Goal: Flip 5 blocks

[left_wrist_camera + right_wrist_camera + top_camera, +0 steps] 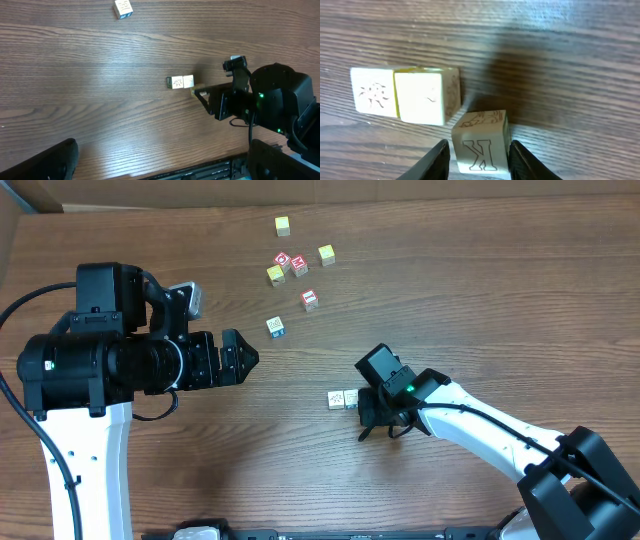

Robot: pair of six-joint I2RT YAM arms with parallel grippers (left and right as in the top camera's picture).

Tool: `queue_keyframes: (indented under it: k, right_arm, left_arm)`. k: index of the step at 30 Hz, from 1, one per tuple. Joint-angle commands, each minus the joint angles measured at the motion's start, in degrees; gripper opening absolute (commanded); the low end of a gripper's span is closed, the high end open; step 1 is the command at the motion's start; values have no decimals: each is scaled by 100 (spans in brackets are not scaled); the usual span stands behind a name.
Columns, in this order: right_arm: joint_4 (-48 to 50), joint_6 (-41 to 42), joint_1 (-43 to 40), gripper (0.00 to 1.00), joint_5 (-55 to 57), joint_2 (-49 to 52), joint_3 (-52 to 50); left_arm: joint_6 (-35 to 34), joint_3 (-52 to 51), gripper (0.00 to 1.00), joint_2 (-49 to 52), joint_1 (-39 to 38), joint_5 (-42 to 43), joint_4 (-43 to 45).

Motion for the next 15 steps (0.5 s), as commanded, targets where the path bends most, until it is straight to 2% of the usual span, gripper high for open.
queue_keyframes:
  k: [1, 15]
  right_arm:
    - [13, 15, -22, 40, 13, -4, 136]
    - [-190, 330, -20, 40, -7, -4, 122]
  left_arm:
    - [4, 122, 100, 31, 24, 0, 11]
    - [4, 122, 100, 31, 24, 0, 11]
